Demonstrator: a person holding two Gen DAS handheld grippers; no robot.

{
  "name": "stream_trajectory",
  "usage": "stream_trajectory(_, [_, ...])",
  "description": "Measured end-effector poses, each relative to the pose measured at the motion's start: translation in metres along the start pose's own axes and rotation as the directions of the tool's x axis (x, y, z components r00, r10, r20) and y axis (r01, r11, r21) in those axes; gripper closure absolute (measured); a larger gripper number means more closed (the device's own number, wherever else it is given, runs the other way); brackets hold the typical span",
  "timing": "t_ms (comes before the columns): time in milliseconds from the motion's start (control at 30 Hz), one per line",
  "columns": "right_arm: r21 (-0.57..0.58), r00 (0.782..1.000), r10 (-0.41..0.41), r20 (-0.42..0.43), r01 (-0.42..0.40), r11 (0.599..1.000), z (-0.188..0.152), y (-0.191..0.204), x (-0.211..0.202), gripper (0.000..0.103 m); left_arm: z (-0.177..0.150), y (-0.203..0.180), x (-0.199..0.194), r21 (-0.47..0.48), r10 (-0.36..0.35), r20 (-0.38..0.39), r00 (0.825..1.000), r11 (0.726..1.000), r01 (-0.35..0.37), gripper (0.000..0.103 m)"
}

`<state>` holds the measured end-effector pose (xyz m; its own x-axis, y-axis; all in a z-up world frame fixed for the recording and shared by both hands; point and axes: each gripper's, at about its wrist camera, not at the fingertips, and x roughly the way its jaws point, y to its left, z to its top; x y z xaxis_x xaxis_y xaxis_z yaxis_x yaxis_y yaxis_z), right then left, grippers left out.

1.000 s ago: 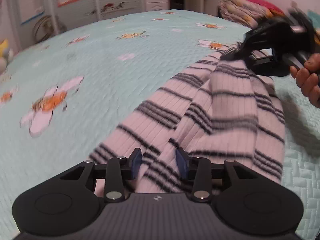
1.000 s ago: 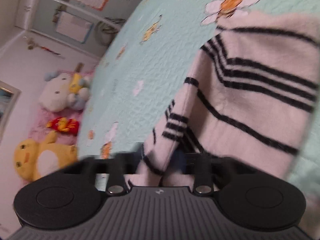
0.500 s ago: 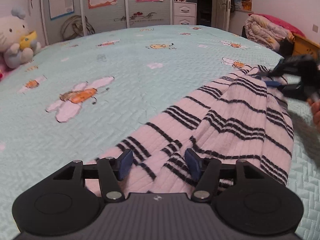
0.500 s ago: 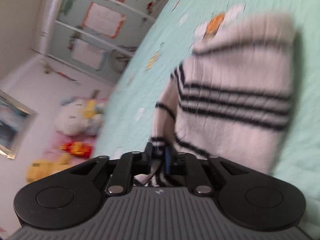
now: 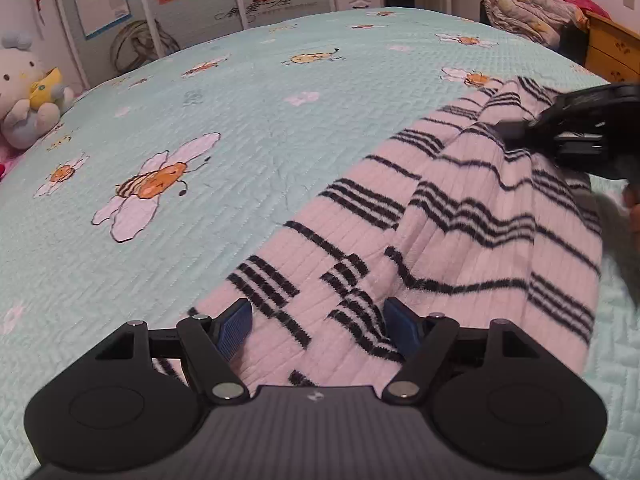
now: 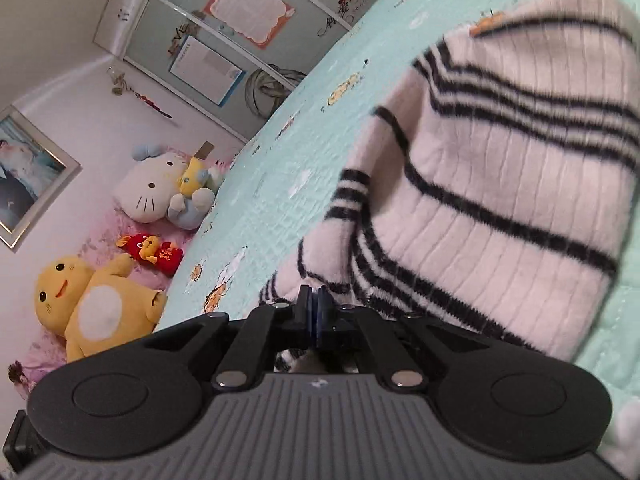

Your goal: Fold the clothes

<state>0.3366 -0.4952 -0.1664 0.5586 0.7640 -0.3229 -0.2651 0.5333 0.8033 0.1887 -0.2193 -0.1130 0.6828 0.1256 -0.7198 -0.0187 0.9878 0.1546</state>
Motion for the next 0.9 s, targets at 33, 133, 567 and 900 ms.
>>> stream_trajectory(33, [0.013, 1.000, 0.023, 0.017, -0.023, 1.000, 0.001, 0.001, -0.008, 0.093, 0.002, -0.002, -0.005, 0.002, 0.009, 0.002, 1.000, 1.000, -0.009, 0.033])
stream_trajectory(133, [0.067, 0.988, -0.012, 0.153, 0.002, 0.998, 0.010, -0.014, -0.057, 0.067, 0.015, -0.006, -0.028, -0.010, -0.025, 0.041, 0.999, 1.000, 0.026, 0.038])
stream_trajectory(567, [0.191, 0.949, -0.237, 0.209, 0.198, 0.961, 0.042, -0.091, -0.109, 0.045, 0.204, -0.079, 0.077, 0.050, -0.450, -0.008, 0.893, 0.892, 0.450, 0.037])
stream_trajectory(900, [0.130, 0.941, -0.229, 0.247, 0.202, 0.971, 0.042, -0.090, -0.104, 0.044, 0.240, -0.135, 0.139, 0.065, -0.558, -0.102, 0.824, 0.823, 0.565, 0.041])
